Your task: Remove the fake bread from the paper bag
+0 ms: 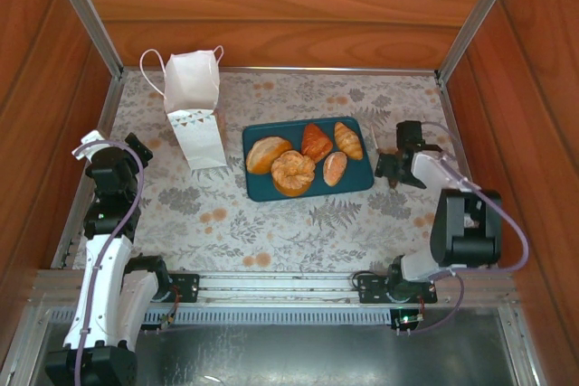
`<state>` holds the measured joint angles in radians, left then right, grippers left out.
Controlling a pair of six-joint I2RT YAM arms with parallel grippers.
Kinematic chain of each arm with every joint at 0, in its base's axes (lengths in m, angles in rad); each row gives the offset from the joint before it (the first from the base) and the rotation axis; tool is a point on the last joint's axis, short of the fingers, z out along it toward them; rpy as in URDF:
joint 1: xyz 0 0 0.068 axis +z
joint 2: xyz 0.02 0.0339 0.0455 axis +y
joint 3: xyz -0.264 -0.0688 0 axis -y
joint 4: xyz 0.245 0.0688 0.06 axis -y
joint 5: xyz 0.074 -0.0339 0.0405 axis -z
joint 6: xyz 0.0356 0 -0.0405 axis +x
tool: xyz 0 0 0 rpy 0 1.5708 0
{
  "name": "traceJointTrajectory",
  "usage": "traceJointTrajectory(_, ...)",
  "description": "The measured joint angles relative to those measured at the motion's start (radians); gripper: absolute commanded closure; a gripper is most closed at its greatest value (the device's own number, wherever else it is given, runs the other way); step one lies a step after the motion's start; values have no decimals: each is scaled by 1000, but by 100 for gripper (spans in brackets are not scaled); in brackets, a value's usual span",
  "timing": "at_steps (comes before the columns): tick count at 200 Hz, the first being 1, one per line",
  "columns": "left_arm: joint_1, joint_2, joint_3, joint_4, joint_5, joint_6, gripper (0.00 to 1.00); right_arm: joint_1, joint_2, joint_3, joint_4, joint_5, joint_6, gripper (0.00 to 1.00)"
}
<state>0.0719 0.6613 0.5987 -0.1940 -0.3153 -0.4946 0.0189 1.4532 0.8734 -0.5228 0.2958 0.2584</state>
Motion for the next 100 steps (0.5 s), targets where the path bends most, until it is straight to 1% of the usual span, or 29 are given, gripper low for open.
traceJointTrajectory(19,0,-4,-14,19,0,15,7,0,-109,-3,9,10,5,0)
traceJointTrajectory(39,0,-27,-92,83,1,47,3,0,-201,-17,39,15,10,0)
traceJointTrajectory(71,0,-31,-238,195,-2,109,0,-1,-223,-54,135,23,26,0)
traceJointTrajectory(100,0,45,-315,325,-1,172,0,-1,-236,-167,282,31,21,0)
